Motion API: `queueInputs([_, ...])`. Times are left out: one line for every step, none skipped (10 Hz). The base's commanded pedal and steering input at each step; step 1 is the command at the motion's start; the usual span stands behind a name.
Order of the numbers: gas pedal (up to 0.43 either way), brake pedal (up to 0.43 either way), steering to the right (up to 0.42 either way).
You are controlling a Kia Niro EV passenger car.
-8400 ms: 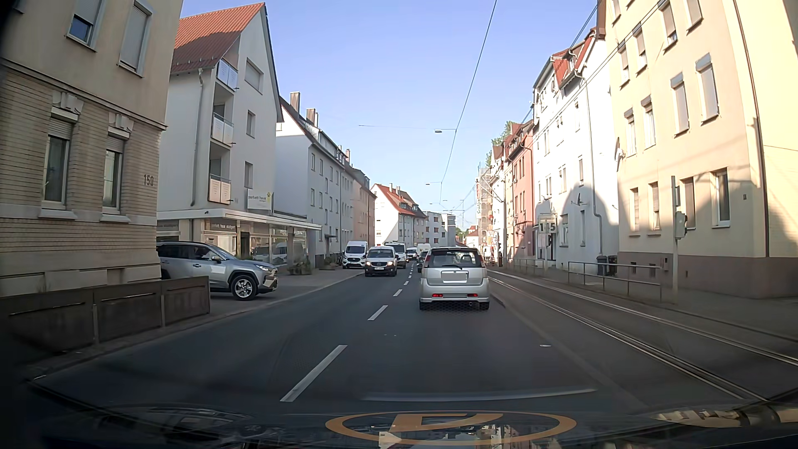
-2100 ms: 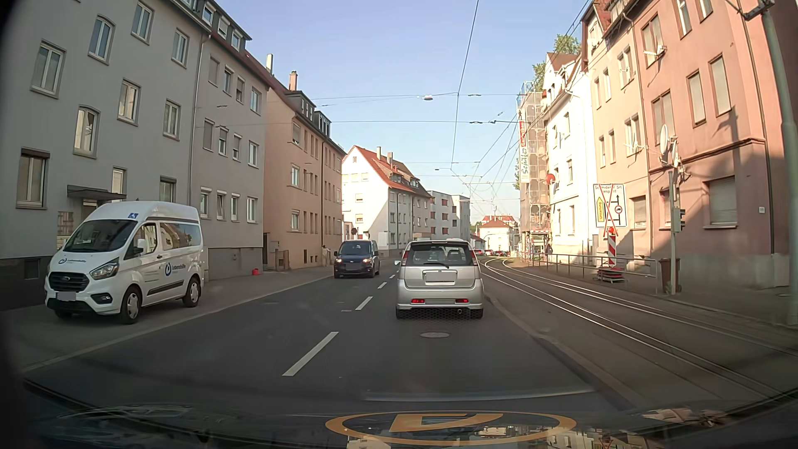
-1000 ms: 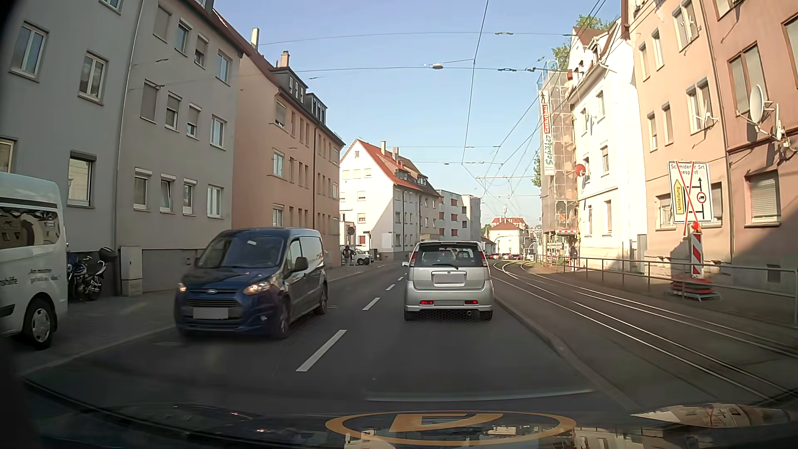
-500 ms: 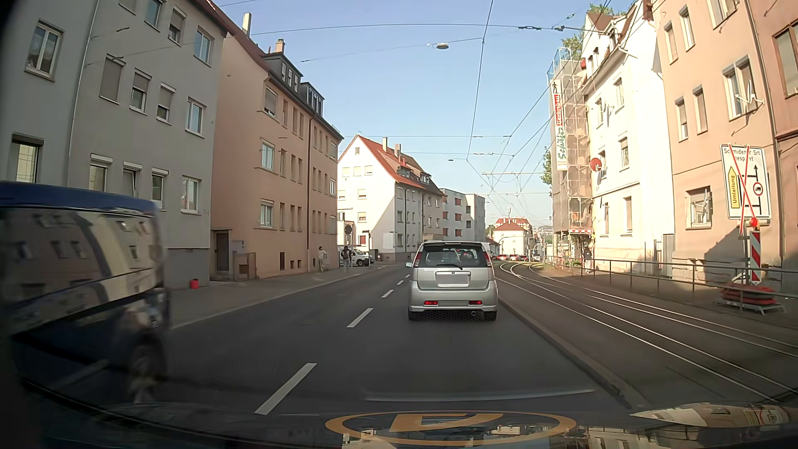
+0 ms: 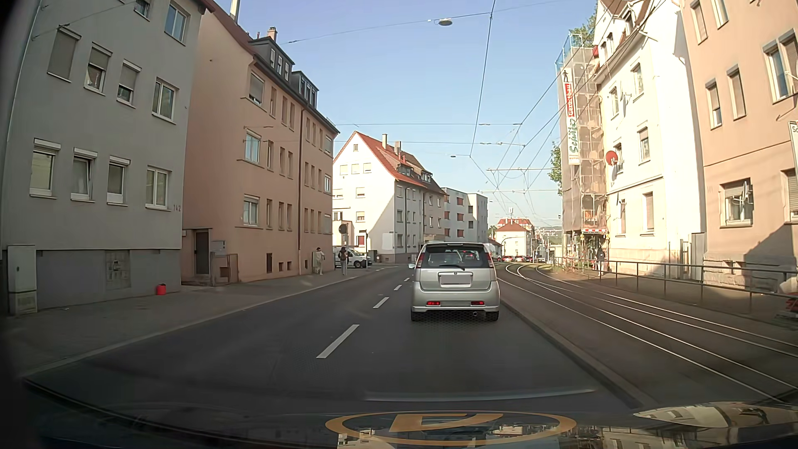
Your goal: Follow the waypoints while adhering to traffic rules and regulations
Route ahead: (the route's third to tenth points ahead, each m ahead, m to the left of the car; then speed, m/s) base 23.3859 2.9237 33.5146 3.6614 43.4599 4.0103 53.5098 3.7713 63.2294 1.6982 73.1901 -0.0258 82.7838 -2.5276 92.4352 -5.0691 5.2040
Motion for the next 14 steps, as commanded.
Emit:
queueInputs([0.087, 0.000, -0.001])
queueInputs([0.079, 0.000, -0.001])
queueInputs([0.079, 0.000, 0.000])
queueInputs([0.079, 0.000, 0.002])
queueInputs([0.079, 0.000, 0.003])
queueInputs([0.087, 0.000, 0.003])
queueInputs([0.098, 0.000, 0.003])
queueInputs([0.110, 0.000, 0.003])
queueInputs([0.118, 0.000, 0.003])
queueInputs([0.118, 0.000, 0.003])
queueInputs([0.118, 0.000, 0.003])
queueInputs([0.110, 0.000, 0.003])
queueInputs([0.110, 0.000, 0.003])
queueInputs([0.130, 0.000, 0.002])
